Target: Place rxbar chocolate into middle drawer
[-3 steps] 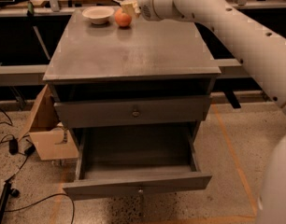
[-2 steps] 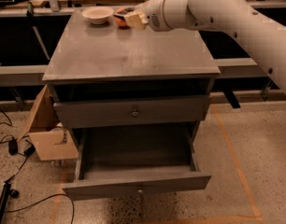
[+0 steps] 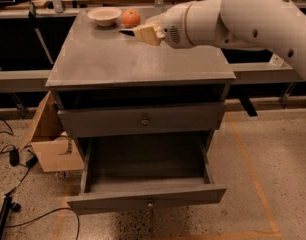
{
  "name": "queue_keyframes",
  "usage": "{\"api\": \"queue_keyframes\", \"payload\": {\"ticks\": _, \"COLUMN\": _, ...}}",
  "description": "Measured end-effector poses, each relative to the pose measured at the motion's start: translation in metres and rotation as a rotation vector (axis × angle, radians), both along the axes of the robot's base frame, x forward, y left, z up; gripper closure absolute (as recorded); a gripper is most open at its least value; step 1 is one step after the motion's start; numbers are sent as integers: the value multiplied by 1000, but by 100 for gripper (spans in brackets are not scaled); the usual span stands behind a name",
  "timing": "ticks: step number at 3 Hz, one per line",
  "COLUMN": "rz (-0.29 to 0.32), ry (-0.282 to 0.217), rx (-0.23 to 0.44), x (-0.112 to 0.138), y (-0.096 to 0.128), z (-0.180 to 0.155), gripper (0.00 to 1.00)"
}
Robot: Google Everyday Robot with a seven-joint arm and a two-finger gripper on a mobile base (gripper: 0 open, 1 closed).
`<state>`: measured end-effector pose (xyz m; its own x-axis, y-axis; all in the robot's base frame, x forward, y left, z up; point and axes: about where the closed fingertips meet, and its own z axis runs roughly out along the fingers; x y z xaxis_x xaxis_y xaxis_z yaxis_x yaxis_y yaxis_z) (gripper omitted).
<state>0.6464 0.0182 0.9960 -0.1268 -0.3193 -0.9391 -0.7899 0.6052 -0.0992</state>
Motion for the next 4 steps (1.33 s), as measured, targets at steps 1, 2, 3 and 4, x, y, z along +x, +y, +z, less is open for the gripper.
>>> {"api": "queue_keyframes", "payload": {"ticks": 1, "rz": -56, "ry": 75, "rx": 84, "x": -42, "y": 3, "z": -9, "gripper": 100}}
{"api": "queue_keyframes", "payload": {"ticks": 2, "rz": -223, "ry": 174, "rx": 188, "x": -89, "y": 1, "z": -32, "gripper": 100}}
{"api": "queue_keyframes", "payload": {"ticks": 3, "rz": -353, "ry": 310, "rx": 215, "x": -122, "y": -10, "z": -81, "gripper": 100}}
{"api": "queue_keyframes", "payload": {"ticks": 4, "rz": -386, "ry": 415, "rx": 200, "x": -142, "y": -12, "z": -130, "gripper": 100}}
